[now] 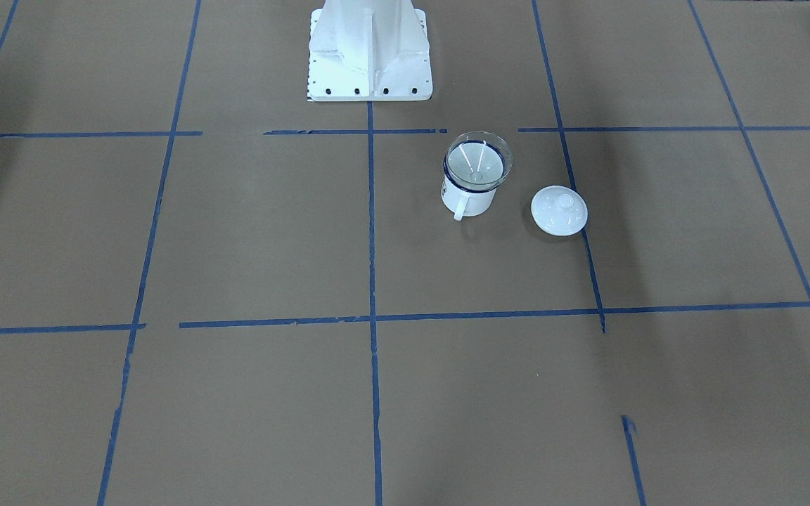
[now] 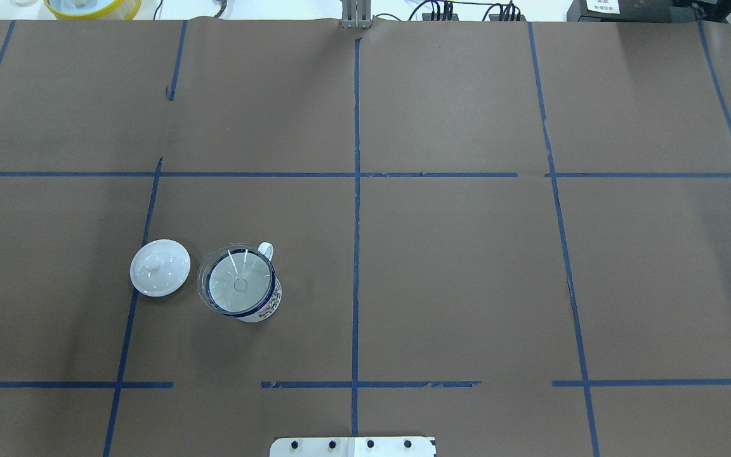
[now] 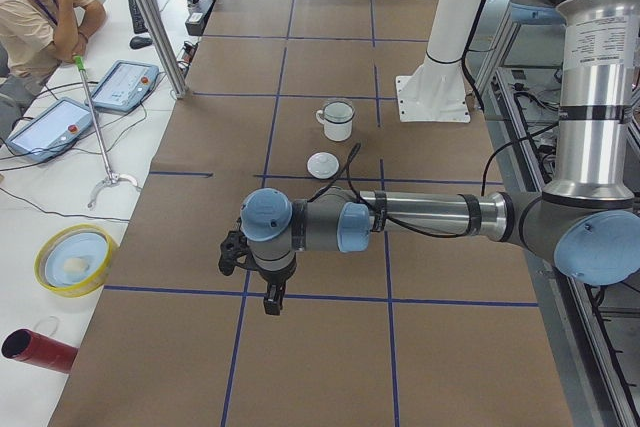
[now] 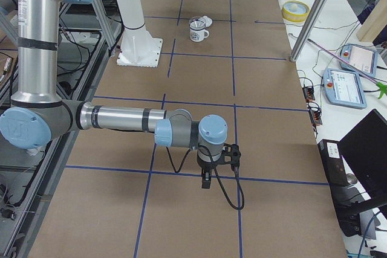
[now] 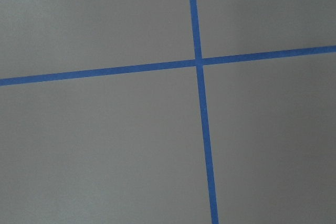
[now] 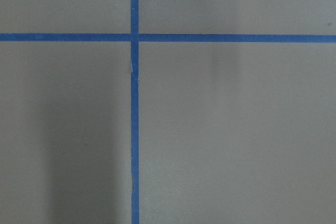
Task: Place funnel on cup
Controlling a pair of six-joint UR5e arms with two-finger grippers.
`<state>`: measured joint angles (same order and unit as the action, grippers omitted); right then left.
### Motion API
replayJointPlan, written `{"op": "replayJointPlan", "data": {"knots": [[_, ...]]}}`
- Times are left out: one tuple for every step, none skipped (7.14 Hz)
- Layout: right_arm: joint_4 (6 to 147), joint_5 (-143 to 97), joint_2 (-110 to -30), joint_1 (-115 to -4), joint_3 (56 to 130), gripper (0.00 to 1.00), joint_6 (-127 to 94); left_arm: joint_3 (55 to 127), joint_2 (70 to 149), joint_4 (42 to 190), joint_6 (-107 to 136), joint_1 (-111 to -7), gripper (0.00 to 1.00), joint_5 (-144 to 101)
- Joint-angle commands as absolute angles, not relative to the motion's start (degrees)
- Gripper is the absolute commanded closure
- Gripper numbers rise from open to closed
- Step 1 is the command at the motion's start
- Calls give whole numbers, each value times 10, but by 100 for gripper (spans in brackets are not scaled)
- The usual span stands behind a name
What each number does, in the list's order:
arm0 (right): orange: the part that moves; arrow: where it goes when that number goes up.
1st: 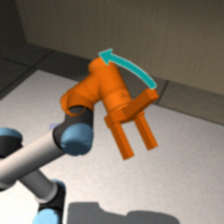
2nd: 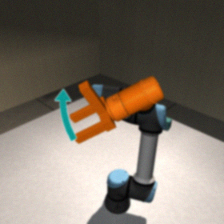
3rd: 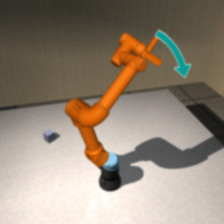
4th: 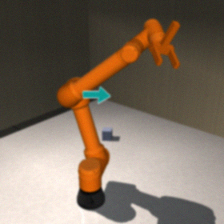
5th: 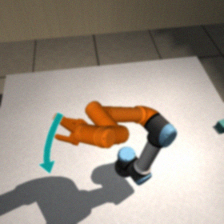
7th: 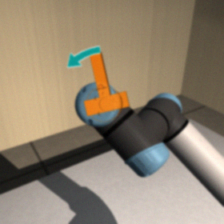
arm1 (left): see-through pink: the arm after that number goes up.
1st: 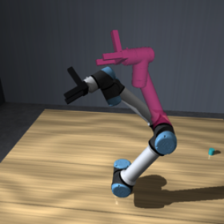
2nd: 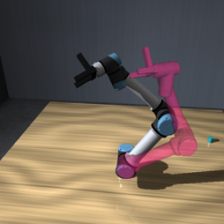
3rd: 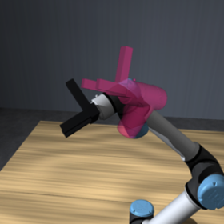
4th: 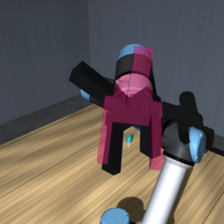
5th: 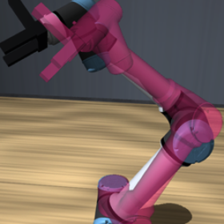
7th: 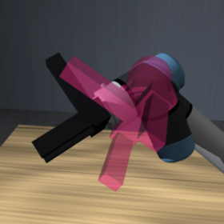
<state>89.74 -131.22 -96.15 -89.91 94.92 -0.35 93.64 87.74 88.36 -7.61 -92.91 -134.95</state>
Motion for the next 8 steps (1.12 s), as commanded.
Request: {"op": "replayJointPlan", "data": {"knots": [[897, -1312, -962, -899, 949, 0, -4, 940, 874, 883, -76, -932, 0, -1348], [897, -1312, -962, -899, 949, 0, -4, 939, 872, 883, -76, -932, 0, -1349], [897, -1312, -962, -899, 949, 0, -4, 935, 872, 883, -76, -932, 0, -1349], [897, -1312, -962, -899, 948, 0, -4, 940, 873, 883, -76, -933, 0, -1349], [897, -1312, -962, -899, 949, 0, -4, 940, 871, 883, -76, -939, 0, -1349], [897, -1312, -962, -899, 948, 0, -4, 940, 871, 883, -76, -940, 0, -1349], [897, -1312, -962, -899, 949, 0, -4, 940, 871, 883, -76, -940, 0, -1349], [897, -1312, -962, -899, 949, 0, -4, 939, 871, 883, -76, -940, 0, -1349]]}}
